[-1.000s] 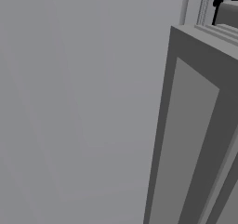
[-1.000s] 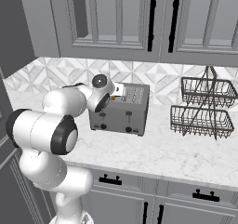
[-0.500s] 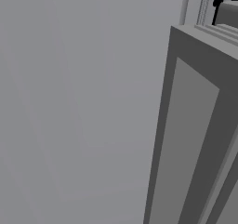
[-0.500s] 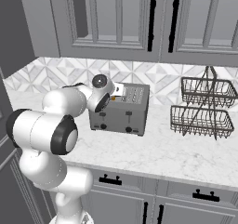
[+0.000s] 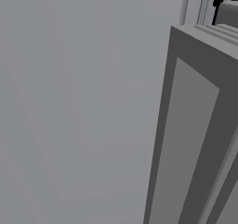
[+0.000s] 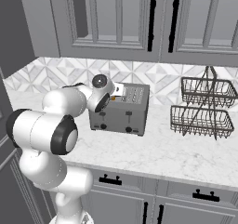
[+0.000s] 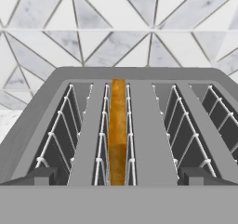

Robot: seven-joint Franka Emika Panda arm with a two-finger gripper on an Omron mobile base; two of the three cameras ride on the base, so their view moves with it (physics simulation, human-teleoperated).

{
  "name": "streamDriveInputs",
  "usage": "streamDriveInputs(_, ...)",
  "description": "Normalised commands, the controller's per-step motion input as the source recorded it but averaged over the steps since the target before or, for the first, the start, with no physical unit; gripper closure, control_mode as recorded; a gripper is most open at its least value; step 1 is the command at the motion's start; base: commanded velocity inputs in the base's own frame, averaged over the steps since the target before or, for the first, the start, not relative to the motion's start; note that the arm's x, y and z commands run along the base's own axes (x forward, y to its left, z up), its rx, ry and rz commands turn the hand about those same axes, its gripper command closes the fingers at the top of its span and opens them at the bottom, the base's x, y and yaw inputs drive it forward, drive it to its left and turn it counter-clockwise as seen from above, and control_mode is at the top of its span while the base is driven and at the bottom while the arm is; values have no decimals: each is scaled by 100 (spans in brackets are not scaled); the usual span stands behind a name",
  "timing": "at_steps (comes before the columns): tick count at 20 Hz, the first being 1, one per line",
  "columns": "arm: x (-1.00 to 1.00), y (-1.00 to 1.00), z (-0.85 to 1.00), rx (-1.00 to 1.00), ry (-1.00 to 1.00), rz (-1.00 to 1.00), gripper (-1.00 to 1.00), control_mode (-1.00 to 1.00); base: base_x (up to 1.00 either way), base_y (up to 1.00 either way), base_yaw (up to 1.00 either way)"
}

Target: Start the toaster. Once the lever pops up, take the bread to the plate on the dining counter.

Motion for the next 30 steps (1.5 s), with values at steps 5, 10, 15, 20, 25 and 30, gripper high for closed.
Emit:
streamDriveInputs(5, 0, 0, 0, 0, 0, 0, -100, -100, 0, 0, 0)
streamDriveInputs(10, 0, 0, 0, 0, 0, 0, -100, -100, 0, 0, 0)
streamDriveInputs(15, 0, 0, 0, 0, 0, 0, -100, -100, 0, 0, 0)
streamDriveInputs(20, 0, 0, 0, 0, 0, 0, -100, -100, 0, 0, 0)
streamDriveInputs(25, 0, 0, 0, 0, 0, 0, -100, -100, 0, 0, 0)
streamDriveInputs(30, 0, 0, 0, 0, 0, 0, -100, -100, 0, 0, 0)
